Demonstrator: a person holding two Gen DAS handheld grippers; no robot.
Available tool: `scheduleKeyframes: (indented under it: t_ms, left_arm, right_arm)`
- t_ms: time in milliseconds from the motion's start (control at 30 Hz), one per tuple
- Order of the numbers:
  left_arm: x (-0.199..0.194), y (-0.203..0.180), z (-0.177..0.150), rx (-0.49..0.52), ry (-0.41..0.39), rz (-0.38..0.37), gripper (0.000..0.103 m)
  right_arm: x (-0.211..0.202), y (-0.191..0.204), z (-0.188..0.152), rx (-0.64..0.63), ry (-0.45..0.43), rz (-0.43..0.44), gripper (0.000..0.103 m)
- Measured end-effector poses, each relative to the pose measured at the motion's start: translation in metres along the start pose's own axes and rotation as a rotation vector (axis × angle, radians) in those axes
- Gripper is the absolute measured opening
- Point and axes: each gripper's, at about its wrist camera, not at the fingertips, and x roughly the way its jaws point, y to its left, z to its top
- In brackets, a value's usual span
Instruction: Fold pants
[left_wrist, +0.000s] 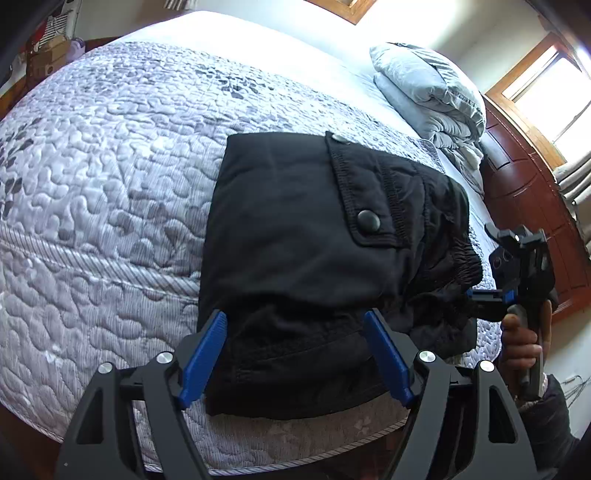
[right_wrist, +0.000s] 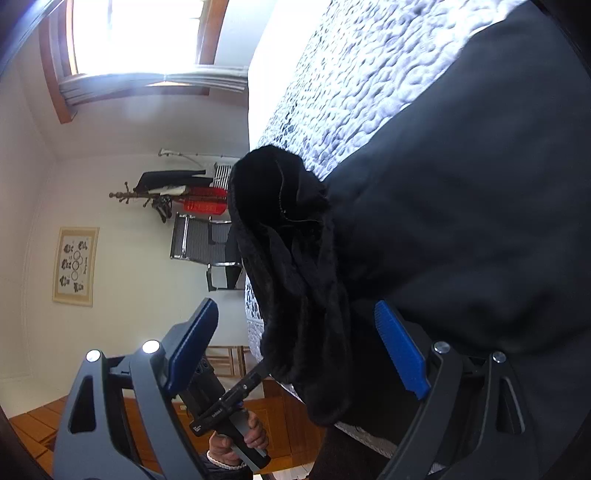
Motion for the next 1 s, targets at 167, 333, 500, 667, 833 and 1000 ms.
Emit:
scheduleKeyframes:
  t_ms: [167,333,500,667,833,1000]
  left_arm:
    - [-0.002,0.004,-0.003,0.0,-0.002,0.003,0.079]
    - [0.002,0.004,0.0,0.01,0.012,0.026,0.081]
    - [0.003,0.009,-0.001,-0.003,0.031,0.04,0.081]
    - [0.001,0.016,-0.004,-0.025,0.035,0.049,0.082]
    - [-0.001,0.024,-0.006,-0.059,0.037,0.051,0.082]
    - [-0.001,0.027,-0.007,-0.057,0.038,0.056,0.084]
  right_arm:
    - [0.021,0.01,0.005,-0.006,0.028,0.012,0.087]
    - [0.03,0.022,0.008,-0.028,0.031,-0.008,0.087]
    - [0.037,0.025,0.009,-0.038,0.025,-0.02,0.075]
    - [0.038,0.02,0.009,-0.029,0.025,-0.033,0.055]
    - [0.037,0.018,0.005,-0.037,0.031,-0.047,0.04]
    - [0.035,0.021,0.006,-0.039,0.03,-0.054,0.03]
